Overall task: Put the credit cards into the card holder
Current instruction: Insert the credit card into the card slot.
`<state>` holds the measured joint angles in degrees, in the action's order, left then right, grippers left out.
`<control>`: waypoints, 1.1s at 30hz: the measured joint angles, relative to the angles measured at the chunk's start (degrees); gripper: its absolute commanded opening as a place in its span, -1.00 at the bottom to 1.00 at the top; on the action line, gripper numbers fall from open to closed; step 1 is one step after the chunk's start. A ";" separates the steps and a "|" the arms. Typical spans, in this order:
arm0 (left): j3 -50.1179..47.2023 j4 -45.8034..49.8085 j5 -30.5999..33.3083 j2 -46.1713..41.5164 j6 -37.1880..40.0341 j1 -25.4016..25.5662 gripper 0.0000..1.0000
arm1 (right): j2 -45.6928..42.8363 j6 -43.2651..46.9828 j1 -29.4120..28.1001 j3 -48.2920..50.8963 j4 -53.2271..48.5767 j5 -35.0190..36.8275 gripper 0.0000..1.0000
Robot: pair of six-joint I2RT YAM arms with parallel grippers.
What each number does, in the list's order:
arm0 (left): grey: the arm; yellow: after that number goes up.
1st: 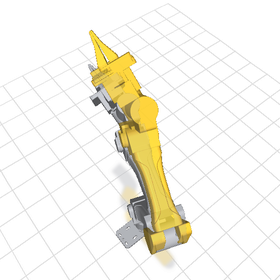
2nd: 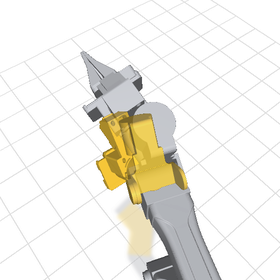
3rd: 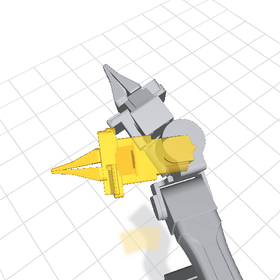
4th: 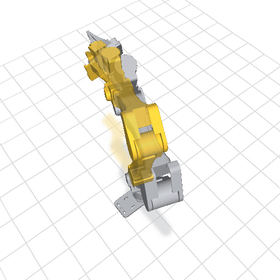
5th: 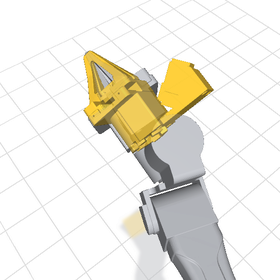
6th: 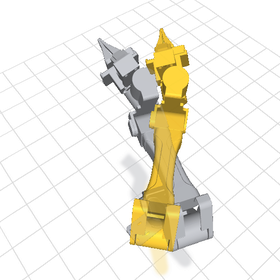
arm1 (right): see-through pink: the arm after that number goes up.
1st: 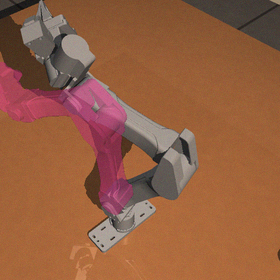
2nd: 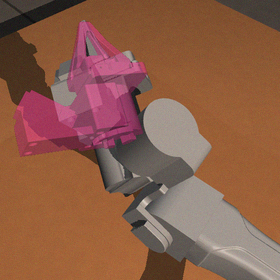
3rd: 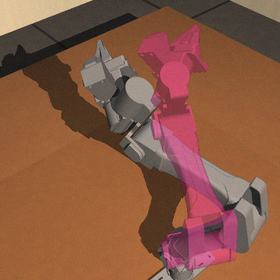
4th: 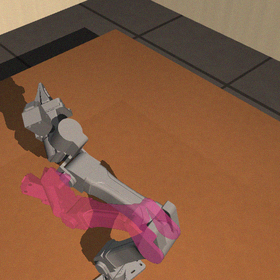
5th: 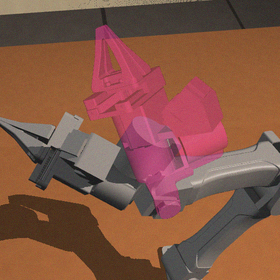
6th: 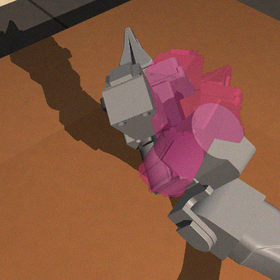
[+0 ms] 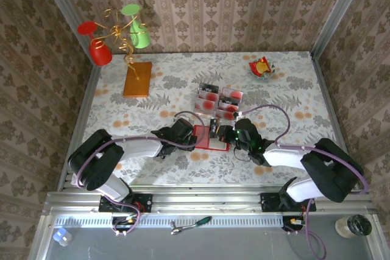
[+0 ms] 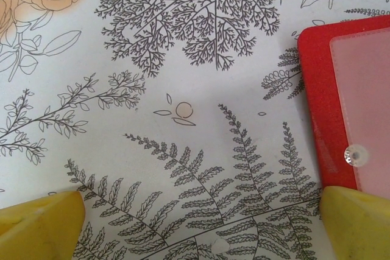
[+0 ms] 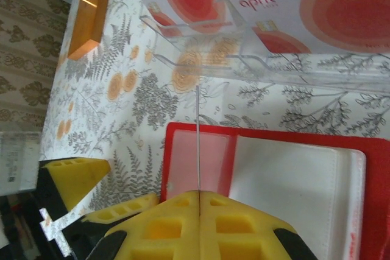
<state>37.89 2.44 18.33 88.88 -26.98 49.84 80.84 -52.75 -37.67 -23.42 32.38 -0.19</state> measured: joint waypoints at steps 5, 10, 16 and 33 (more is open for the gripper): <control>0.02 0.17 0.13 0.00 -0.02 0.00 1.00 | 1.53 -0.48 0.00 1.49 1.55 0.20 -1.00; 0.02 0.50 0.20 0.00 0.00 0.00 1.00 | 2.80 -1.51 0.00 2.12 4.20 0.44 -1.00; 0.02 0.57 0.22 0.00 -0.02 0.07 1.00 | 4.15 -2.43 0.00 2.47 7.10 0.48 -1.00; 0.15 0.83 0.83 0.04 -0.02 0.44 1.00 | 6.29 -4.74 0.02 4.44 11.37 0.46 -1.00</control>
<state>38.04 3.27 19.16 88.92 -27.00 50.28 87.13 -57.49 -37.65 -18.98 43.75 0.27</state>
